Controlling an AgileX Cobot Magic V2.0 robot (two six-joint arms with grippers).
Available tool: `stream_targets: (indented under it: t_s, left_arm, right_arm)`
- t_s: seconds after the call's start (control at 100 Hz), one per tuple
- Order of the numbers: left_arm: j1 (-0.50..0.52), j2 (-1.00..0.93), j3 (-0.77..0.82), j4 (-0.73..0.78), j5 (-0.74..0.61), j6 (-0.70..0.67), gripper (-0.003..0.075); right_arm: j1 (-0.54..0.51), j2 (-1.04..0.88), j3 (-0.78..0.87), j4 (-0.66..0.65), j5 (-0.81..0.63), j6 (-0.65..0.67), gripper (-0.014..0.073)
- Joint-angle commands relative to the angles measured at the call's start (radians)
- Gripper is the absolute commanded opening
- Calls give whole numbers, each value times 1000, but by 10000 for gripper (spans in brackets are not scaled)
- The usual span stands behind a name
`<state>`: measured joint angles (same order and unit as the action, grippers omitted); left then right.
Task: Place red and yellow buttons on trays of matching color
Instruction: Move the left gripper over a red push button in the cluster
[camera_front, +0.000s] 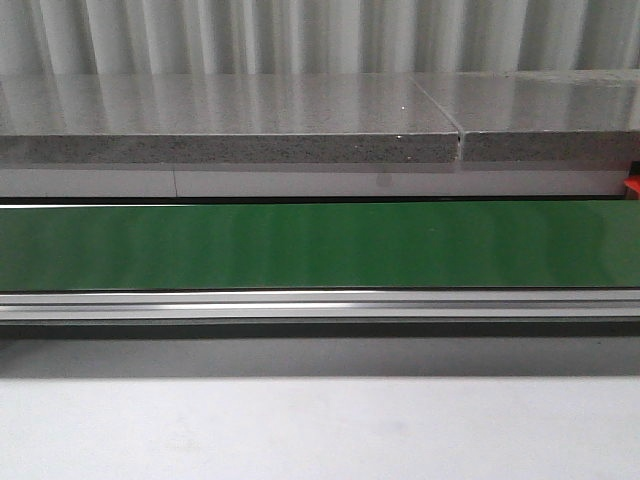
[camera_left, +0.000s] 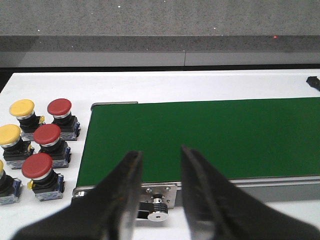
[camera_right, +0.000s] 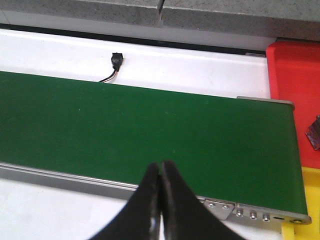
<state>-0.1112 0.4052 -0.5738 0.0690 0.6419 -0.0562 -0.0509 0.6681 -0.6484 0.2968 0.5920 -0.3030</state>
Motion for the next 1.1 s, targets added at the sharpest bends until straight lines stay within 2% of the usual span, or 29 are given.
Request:
stream_targets:
  t_s: [0.0, 0.03, 0.08, 0.16, 0.25, 0.32, 0.39, 0.51, 0.63, 0.74, 1.09]
  left_arm:
    - [-5, 7, -26, -3, -79, -5, 433]
    - [-5, 7, -26, 3, -79, -5, 508]
    - [-5, 7, -26, 14, -92, -5, 590]
    - [-5, 7, -26, 18, -112, -5, 647]
    - [-5, 7, -26, 18, -128, -8, 640]
    - [-5, 7, -26, 18, -158, -68, 638]
    - [-5, 15, -30, 50, -176, -177, 638]
    - [15, 73, -76, 212, -134, -480, 638]
    - [59, 162, -129, 357, -117, -624, 638]
    - [124, 265, -176, 375, -116, -671, 638]
    - [359, 614, -236, 313, -141, -671, 638]
  right_arm:
    - [2, -6, -25, 15, -58, -10, -92]
    - [2, -6, -25, 15, -58, -10, -92]
    - [2, -6, -25, 15, -58, -10, -92]
    - [2, -6, -25, 15, -58, -10, -92]
    - [2, -6, -25, 15, -58, -10, -92]
    - [2, -6, -25, 15, -58, -10, -92]
    - [2, -6, -25, 15, -58, -10, -92]
    - [2, -6, -25, 15, -58, -10, -92]
    - [2, -6, -25, 15, -58, -10, -92]
    - [2, -6, -25, 15, -58, -10, -92]
    - [2, -6, -25, 15, -58, -10, -92]
